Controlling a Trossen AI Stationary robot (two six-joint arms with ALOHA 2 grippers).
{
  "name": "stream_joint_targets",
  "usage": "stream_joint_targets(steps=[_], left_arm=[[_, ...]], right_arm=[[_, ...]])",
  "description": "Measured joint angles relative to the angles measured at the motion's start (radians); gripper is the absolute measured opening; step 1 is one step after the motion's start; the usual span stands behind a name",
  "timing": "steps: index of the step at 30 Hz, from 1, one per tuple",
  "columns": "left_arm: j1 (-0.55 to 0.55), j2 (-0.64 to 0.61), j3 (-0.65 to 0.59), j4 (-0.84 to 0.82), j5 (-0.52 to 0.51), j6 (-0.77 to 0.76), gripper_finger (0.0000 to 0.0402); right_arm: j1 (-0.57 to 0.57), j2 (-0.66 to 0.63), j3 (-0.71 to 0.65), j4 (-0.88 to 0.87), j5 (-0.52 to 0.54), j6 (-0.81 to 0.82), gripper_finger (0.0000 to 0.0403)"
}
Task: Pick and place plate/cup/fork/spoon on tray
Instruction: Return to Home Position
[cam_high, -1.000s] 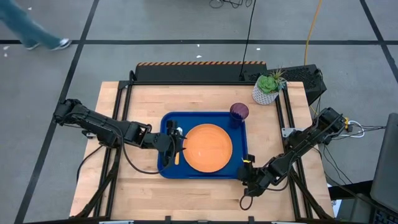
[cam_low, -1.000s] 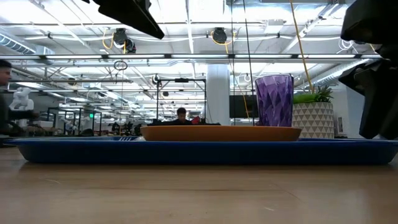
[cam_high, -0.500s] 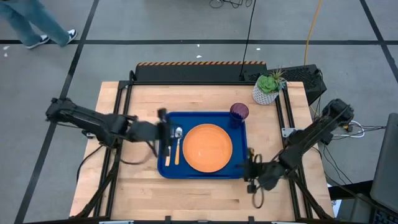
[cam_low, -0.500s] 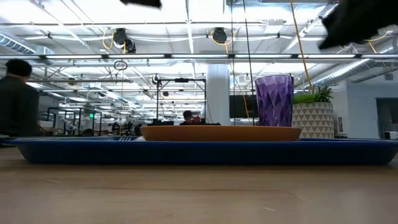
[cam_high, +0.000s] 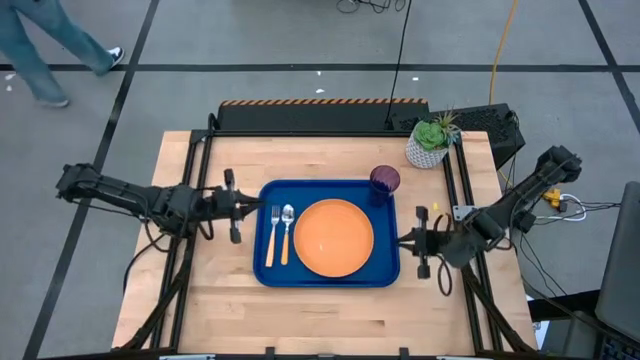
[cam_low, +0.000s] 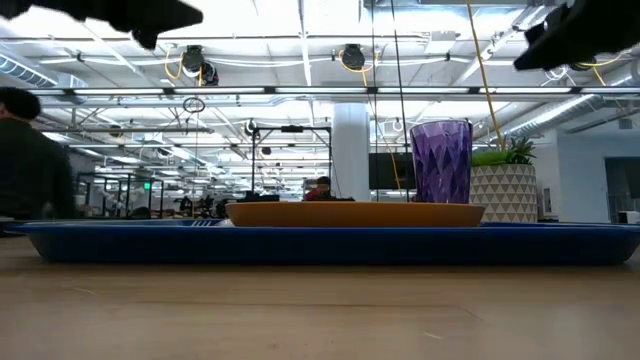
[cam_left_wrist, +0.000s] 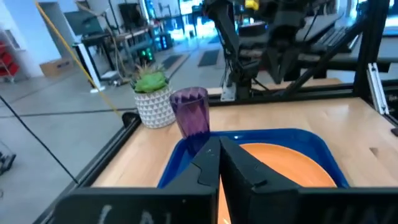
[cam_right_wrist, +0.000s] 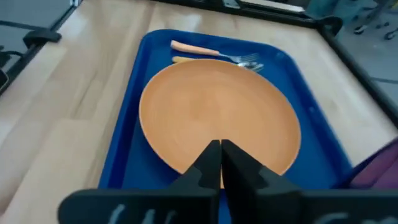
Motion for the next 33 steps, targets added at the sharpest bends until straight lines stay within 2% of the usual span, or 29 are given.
stream_joint_targets(steps=[5,7,10,13,16,18,21,26,29,33], left_arm=[[0.043,-0.085,-0.115,0.028,0.004,-0.036,0.0004],[0.067,-0.122,-0.155,0.029,0.035,-0.046,0.0004],[0.108,-0.177,-0.201,0.033,0.104,-0.053,0.0003],[0.165,-0.221,-0.238,0.033,0.208,-0.061,0.0003],[0.224,-0.253,-0.281,0.048,0.333,-0.092,0.0003],[0.253,-0.264,-0.321,0.088,0.370,-0.117,0.0002],[0.277,-0.286,-0.382,0.124,0.343,-0.152,0.0002],[0.275,-0.354,-0.446,0.134,0.282,-0.202,0.0002],[0.237,-0.407,-0.455,0.057,0.277,-0.244,0.0001],[0.185,-0.483,-0.456,-0.045,0.265,-0.255,0.0001]], right_arm=[[-0.100,-0.116,-0.191,0.233,-0.140,-0.079,0.0001],[-0.155,-0.178,-0.263,0.325,-0.200,-0.115,0.0001],[-0.255,-0.280,-0.351,0.408,-0.304,-0.157,0.0000],[-0.364,-0.370,-0.398,0.418,-0.416,-0.173,0.0000],[-0.455,-0.425,-0.425,0.420,-0.538,-0.173,0.0000],[-0.495,-0.440,-0.443,0.422,-0.599,-0.161,0.0000],[-0.519,-0.453,-0.484,0.450,-0.629,-0.153,0.0000],[-0.518,-0.500,-0.552,0.468,-0.608,-0.093,0.0000],[-0.493,-0.550,-0.569,0.436,-0.609,-0.034,0.0000],[-0.472,-0.613,-0.569,0.384,-0.581,-0.057,0.0000]])
